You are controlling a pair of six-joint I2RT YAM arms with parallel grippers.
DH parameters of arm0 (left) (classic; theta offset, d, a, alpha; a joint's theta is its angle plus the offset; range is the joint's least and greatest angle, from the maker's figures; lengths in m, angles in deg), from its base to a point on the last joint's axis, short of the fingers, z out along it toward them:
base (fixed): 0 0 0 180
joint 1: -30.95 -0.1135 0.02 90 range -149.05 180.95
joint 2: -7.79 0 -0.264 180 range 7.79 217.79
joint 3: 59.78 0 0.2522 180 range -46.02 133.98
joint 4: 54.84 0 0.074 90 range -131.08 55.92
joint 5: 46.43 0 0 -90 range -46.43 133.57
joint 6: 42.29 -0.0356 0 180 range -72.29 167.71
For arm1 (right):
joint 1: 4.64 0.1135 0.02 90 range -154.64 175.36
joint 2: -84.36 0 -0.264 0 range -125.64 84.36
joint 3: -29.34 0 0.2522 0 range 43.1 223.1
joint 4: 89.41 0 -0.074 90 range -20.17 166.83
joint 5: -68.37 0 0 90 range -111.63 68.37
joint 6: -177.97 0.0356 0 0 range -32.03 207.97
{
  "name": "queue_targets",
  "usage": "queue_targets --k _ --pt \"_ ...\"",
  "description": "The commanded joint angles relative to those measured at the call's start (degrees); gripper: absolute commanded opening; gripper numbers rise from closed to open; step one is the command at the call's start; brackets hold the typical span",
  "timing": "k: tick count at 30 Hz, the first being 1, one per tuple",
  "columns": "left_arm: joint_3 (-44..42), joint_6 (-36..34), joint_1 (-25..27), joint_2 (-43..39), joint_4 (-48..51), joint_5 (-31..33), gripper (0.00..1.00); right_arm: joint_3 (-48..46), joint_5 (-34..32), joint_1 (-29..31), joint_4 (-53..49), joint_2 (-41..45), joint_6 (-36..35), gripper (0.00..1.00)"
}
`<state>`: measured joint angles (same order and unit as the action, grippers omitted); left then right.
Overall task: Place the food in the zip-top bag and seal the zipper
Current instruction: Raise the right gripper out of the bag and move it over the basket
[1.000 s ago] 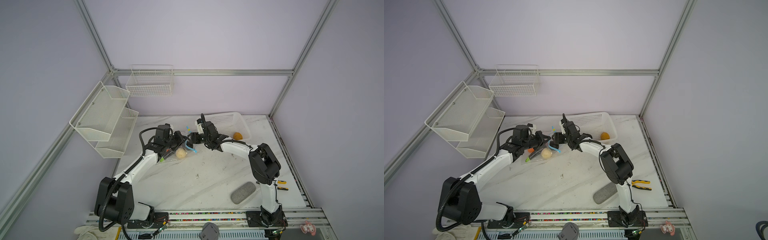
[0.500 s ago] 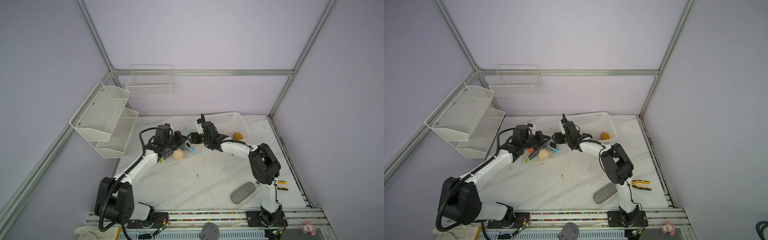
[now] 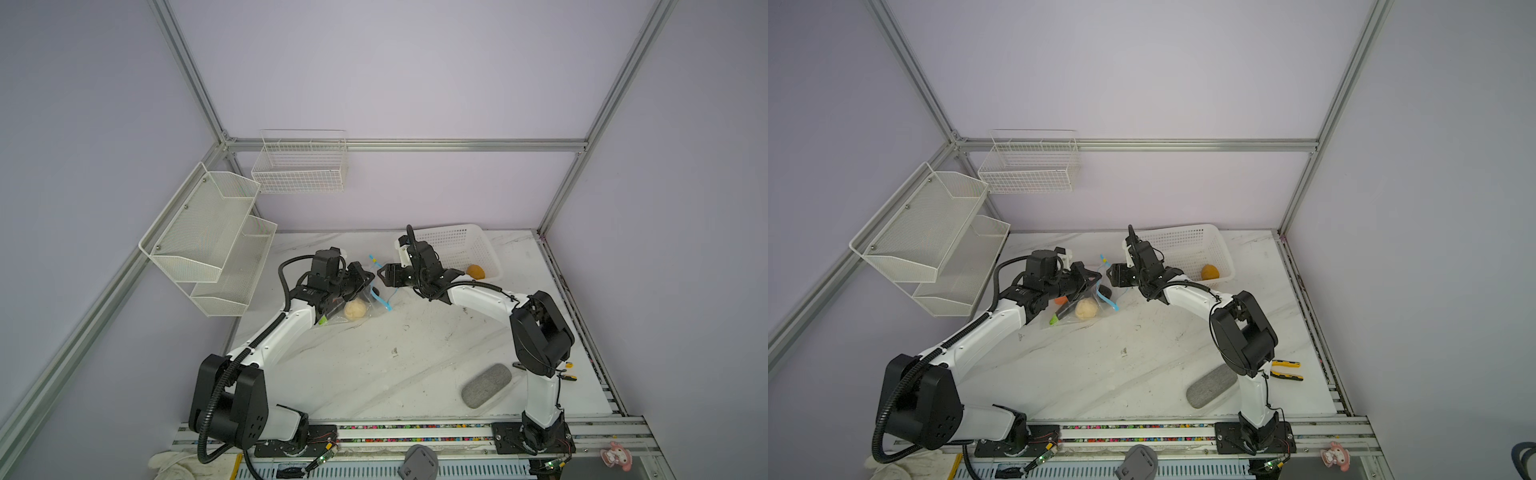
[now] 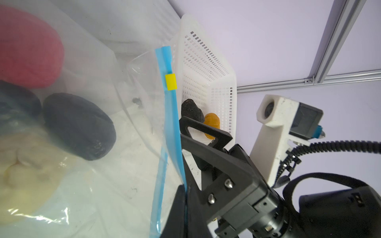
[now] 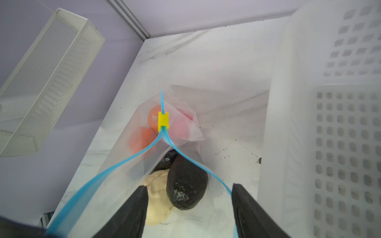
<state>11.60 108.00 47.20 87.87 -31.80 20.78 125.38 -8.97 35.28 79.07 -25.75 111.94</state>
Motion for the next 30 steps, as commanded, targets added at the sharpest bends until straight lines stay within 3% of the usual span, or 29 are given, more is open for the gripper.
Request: queue_targets --k 1,11,30 --pt "1.3 -1.4 0.0 -1.0 -2.2 -1.1 0.00 -1.3 -0.9 0.5 -1.0 3.5 0.7 0.67" --pt "1.4 -0.9 0.0 0.2 -3.0 -1.2 0.00 -4.6 -3.9 0.1 -3.5 9.0 -0.3 0.67" --pt "1.7 -0.7 0.6 2.3 -3.7 -1.5 0.00 -1.1 -7.8 -9.2 -14.7 8.4 -8.2 0.67"
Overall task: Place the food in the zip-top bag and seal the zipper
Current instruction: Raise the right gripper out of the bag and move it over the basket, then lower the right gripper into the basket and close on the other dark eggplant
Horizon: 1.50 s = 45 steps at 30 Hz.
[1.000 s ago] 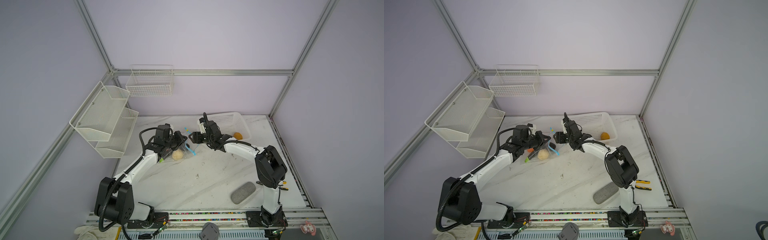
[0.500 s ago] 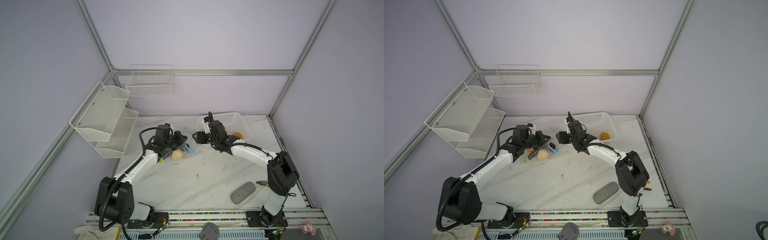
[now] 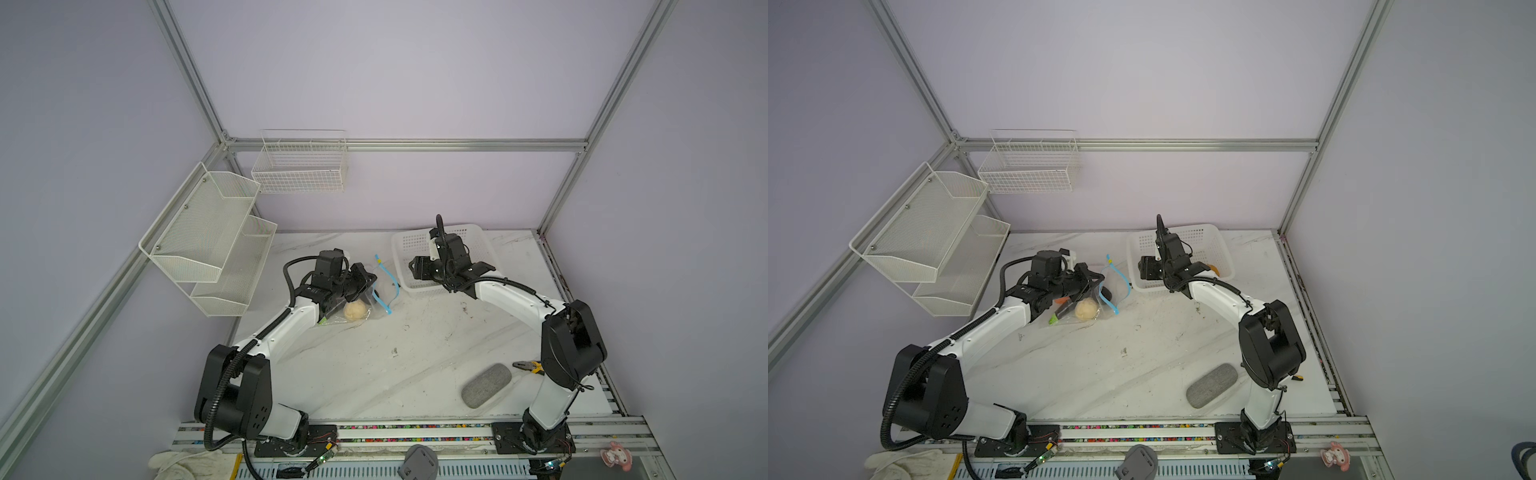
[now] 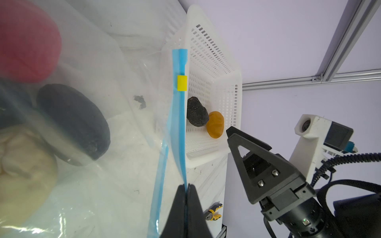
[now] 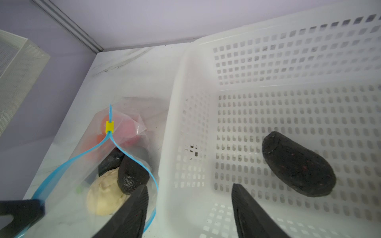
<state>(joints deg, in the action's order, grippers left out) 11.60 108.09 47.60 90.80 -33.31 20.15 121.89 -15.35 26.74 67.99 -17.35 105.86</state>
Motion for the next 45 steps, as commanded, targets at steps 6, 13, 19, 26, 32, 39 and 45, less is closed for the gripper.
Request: queue_targets --k 6,13,19,26,32,39,45 --pt "1.8 -0.8 0.2 -0.5 -2.2 -0.8 0.00 5.9 -3.7 -1.3 -9.3 -2.2 -5.1 0.68" --pt "2.1 -0.7 0.3 -0.3 -2.2 -1.1 0.00 12.2 -8.0 -1.7 -21.6 -6.3 -9.1 0.73" --pt "2.4 -0.8 0.4 -0.1 -2.2 -1.3 0.00 17.1 -11.1 -1.9 -29.0 -10.7 -11.7 0.78" --pt "2.7 -1.1 0.4 -0.4 -1.7 -1.3 0.00 20.3 -13.8 -2.5 -29.2 -13.5 -11.9 0.84" --pt "3.0 -1.2 0.4 -0.3 -1.7 -1.5 0.00 21.9 -14.3 -4.5 -28.4 -16.2 -12.0 0.86" --pt "3.2 -1.2 0.3 -0.3 -1.6 -1.5 0.00 24.6 -13.7 -5.2 -30.2 -19.2 -11.3 0.88" --pt "3.2 -1.2 0.4 -0.3 -1.6 -1.5 0.00 25.7 -11.3 -6.0 -30.4 -21.3 -11.3 0.90"
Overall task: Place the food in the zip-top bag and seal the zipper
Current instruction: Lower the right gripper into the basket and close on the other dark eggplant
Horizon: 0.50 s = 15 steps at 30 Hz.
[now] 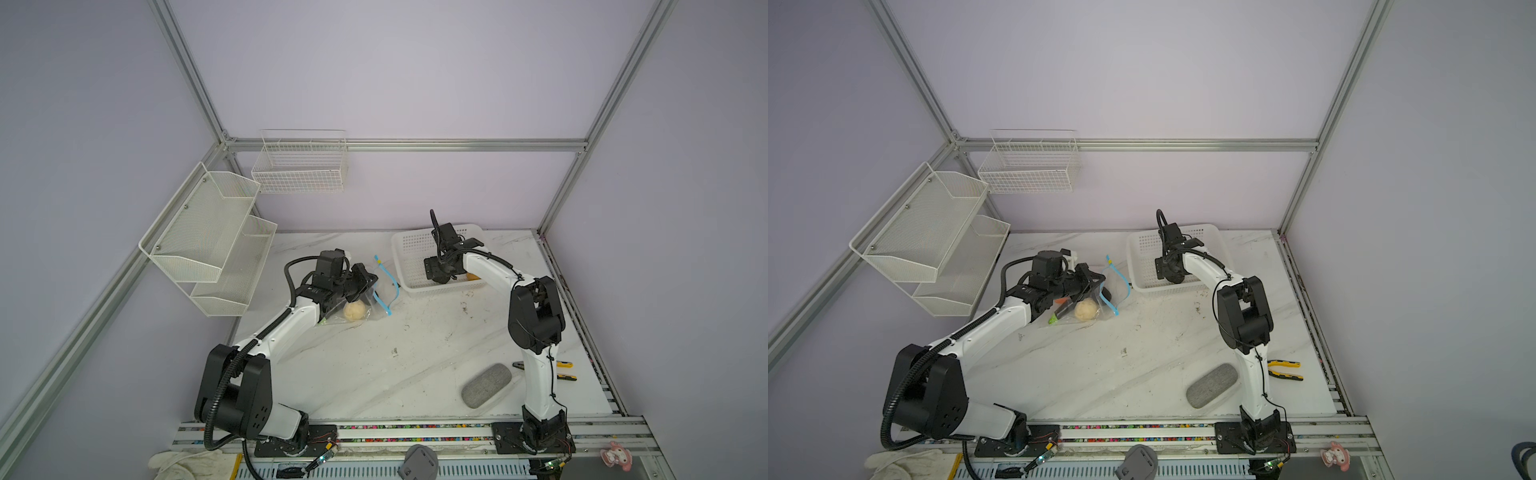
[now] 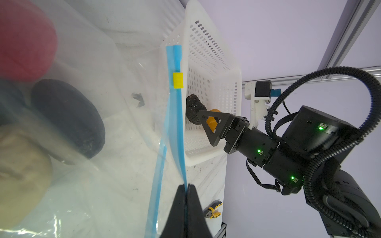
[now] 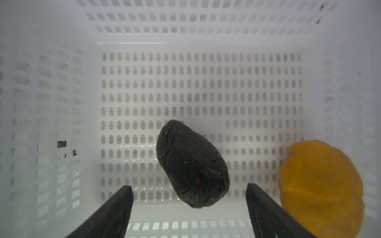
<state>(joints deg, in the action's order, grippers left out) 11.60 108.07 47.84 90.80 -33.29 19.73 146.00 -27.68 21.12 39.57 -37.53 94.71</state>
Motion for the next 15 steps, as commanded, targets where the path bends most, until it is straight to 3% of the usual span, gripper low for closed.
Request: queue_targets --k 1,7,15 --pt "3.2 -1.1 0.2 -0.3 -1.6 -1.0 0.00 1.7 1.1 -0.5 -2.0 -1.5 -0.2 0.91" --pt "3.1 -1.2 0.2 -0.3 -1.6 -1.0 0.00 2.6 1.5 -0.9 -1.8 -3.2 -0.2 0.96" --pt "2.7 -1.2 0.1 -0.3 -1.6 -1.0 0.00 3.7 2.6 -1.4 -1.7 -5.2 -0.3 0.93"
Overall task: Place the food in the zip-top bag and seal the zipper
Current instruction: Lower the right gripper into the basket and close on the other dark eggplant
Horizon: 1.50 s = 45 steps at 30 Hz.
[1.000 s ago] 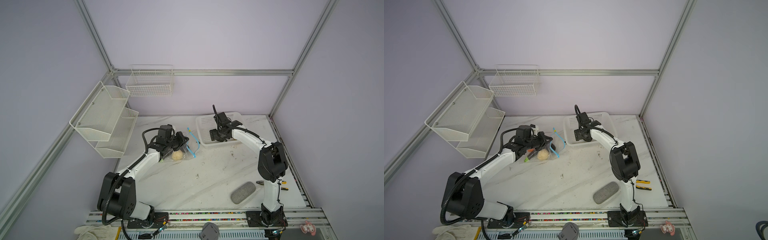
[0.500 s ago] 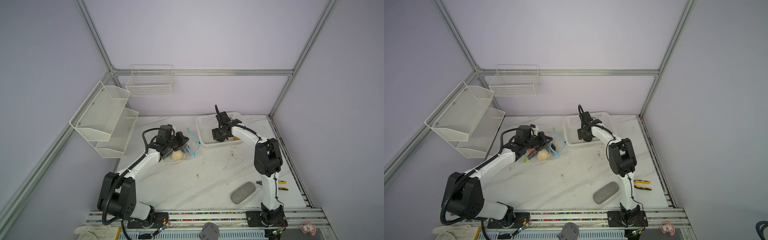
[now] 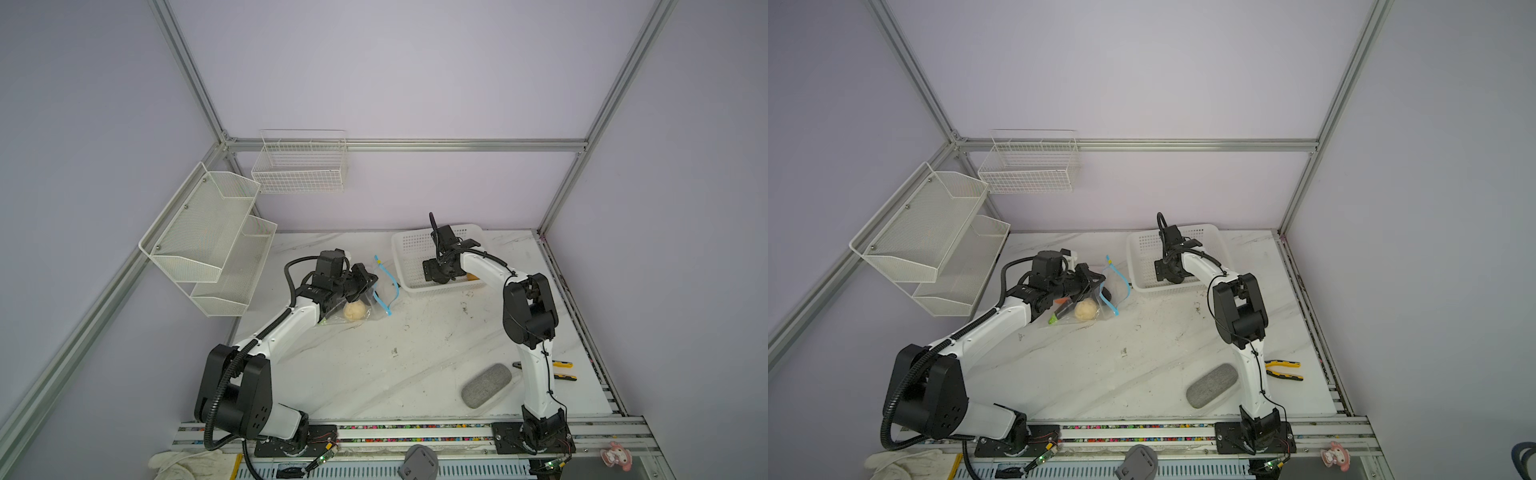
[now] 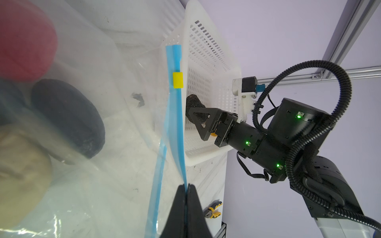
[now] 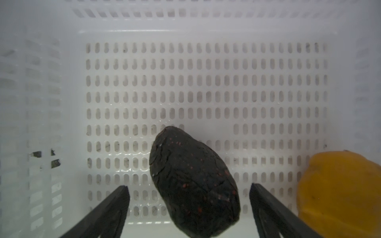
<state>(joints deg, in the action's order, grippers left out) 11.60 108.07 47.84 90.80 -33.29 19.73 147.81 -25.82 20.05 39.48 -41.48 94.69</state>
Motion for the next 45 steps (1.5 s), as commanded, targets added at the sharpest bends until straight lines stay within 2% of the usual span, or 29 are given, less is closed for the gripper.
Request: queue_targets --k 1,9,21,33,45 --pt "2.7 -1.2 0.1 -0.3 -1.7 -1.0 0.00 2.1 1.0 -0.5 -1.5 -1.4 -0.3 0.93" --pt "2.7 -1.3 0.2 -0.3 -1.7 -0.9 0.00 2.6 2.3 -0.5 -1.2 -2.5 -0.5 0.82" --pt "2.5 -1.3 0.1 -0.3 -1.6 -0.8 0.00 1.8 2.3 -0.8 -0.8 -2.8 -0.7 0.80" --pt "2.7 -1.2 0.0 -0.1 -1.8 -0.9 0.00 1.5 1.5 -1.0 -0.3 -3.5 -0.8 0.83" --pt "2.7 -1.2 0.2 -0.1 -1.8 -0.7 0.00 1.4 2.2 -1.0 0.0 -3.1 -0.8 0.74"
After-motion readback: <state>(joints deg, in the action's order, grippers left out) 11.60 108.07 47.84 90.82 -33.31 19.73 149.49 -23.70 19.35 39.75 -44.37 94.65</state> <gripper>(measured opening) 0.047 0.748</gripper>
